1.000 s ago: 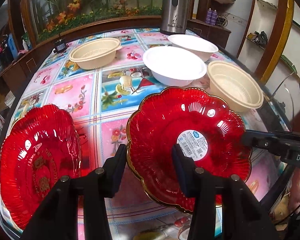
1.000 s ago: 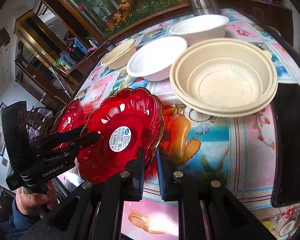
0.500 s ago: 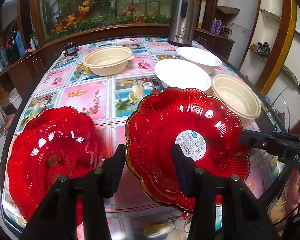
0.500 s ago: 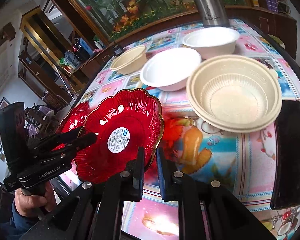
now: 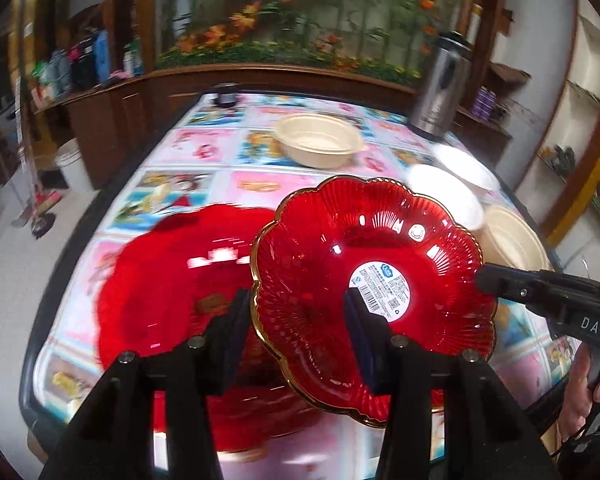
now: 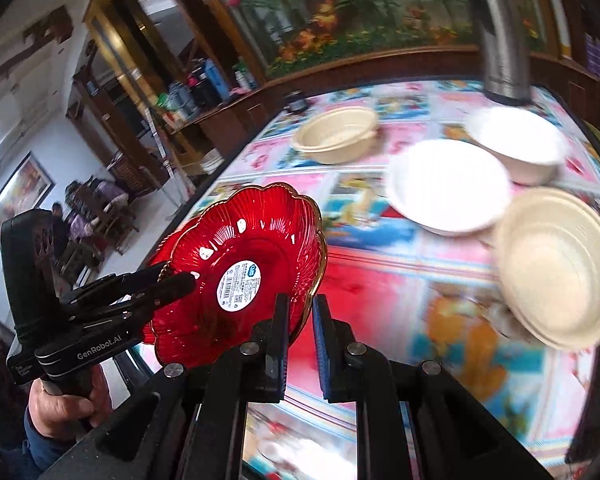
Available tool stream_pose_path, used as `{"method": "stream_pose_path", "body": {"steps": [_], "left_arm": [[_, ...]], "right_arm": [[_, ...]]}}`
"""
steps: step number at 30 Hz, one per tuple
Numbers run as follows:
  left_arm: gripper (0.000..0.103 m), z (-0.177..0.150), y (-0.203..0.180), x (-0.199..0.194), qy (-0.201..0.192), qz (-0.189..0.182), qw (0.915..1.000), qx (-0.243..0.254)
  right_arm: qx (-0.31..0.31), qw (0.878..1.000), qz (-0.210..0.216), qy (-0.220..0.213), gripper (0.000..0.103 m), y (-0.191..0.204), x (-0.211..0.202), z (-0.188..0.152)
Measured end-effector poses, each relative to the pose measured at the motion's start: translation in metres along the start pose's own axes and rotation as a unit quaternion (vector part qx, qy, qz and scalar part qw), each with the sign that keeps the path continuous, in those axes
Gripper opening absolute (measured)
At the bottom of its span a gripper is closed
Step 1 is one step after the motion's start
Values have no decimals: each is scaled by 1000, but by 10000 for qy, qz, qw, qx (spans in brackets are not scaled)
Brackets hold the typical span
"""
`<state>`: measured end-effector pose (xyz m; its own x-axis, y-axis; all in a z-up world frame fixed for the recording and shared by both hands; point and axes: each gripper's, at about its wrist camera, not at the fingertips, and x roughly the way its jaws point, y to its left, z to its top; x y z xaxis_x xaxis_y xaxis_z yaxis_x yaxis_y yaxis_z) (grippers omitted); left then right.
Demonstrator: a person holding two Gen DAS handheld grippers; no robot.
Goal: Organize plates and bowls
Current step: 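Carry the labeled red plate onto the large red plate and release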
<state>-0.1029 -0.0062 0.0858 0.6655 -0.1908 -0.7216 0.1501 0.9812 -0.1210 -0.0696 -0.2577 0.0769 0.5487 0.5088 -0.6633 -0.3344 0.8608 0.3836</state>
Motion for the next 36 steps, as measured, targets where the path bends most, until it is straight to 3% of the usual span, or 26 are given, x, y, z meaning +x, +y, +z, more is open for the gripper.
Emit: {"method": "stream_pose_path", "body": {"steps": [8, 19, 29, 36], "left_arm": [[45, -11, 62, 0, 58, 400, 9976, -565], [45, -17, 91, 25, 305, 667, 9944, -766], [72, -15, 89, 26, 374, 595, 9947, -748], [77, -14, 86, 27, 424, 568, 9949, -721]], "right_arm": [[-320, 9983, 270, 396, 14, 46, 64, 13], [-649, 9949, -48, 775, 14, 66, 121, 17], [-867, 9908, -204, 1020, 17, 78, 132, 17], [-855, 9911, -57, 1021, 38, 83, 131, 19]]}}
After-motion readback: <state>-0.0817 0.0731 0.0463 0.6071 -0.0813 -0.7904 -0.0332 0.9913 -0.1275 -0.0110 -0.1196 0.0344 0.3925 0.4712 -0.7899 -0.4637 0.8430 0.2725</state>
